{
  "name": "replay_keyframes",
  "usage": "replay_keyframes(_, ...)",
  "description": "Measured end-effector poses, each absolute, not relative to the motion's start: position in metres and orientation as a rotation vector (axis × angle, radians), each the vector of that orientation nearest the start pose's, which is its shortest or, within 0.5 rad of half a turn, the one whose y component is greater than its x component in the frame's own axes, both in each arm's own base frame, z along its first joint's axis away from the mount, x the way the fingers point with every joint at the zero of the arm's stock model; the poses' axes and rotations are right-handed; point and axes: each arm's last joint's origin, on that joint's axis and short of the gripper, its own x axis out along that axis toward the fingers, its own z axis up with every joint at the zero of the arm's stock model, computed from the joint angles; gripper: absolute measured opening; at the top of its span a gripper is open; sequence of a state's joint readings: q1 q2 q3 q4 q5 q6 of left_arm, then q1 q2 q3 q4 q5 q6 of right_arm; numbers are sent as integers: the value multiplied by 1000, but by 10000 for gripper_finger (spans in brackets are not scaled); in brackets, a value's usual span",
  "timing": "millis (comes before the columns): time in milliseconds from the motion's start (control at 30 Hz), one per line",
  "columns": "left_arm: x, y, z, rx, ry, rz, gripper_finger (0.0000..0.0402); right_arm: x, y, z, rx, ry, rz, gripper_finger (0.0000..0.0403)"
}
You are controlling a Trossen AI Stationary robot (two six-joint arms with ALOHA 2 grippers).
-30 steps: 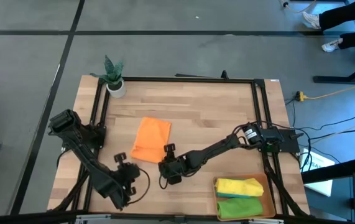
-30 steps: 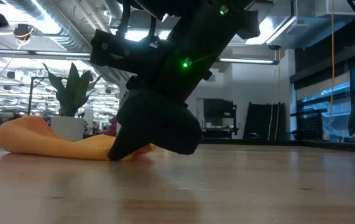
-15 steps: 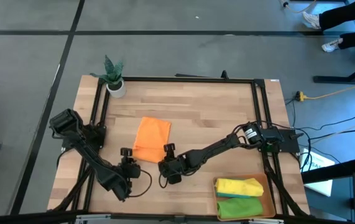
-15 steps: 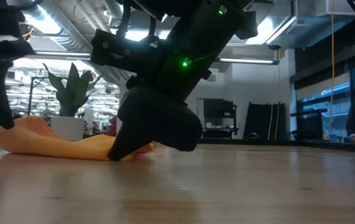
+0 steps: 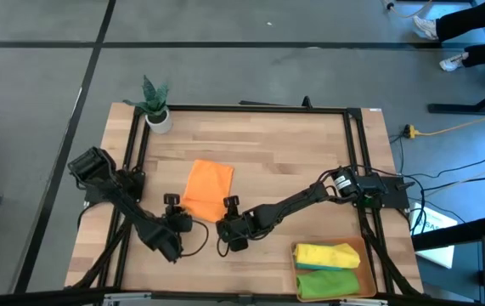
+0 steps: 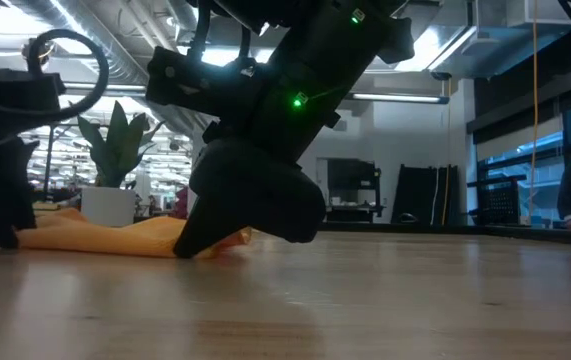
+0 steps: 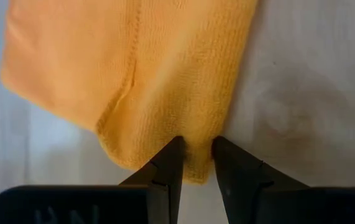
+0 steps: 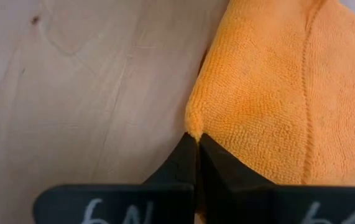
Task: Roll microfiber towels into tight, uniform cylinder then place into a basket
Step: Roll the orange microfiber towel
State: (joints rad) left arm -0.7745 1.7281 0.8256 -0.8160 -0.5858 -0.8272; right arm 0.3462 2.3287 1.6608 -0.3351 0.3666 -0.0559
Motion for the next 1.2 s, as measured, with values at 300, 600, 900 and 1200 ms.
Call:
replay_keyframes(300, 188, -158, 114, 277, 1262, 387, 23, 456, 154, 111, -403, 957, 14, 4)
replay_keyframes(600, 207, -183, 141, 137, 1361, 238, 2, 458, 166, 137, -260, 1068, 139, 4)
replay_keyframes(900, 217, -204, 166, 100, 1282, 187, 0, 449, 182, 138, -196, 1103, 82, 4)
replay_keyframes(1200, 215, -202, 173, 53, 1256, 309, 0, 447, 188, 150, -219, 1101, 1, 9)
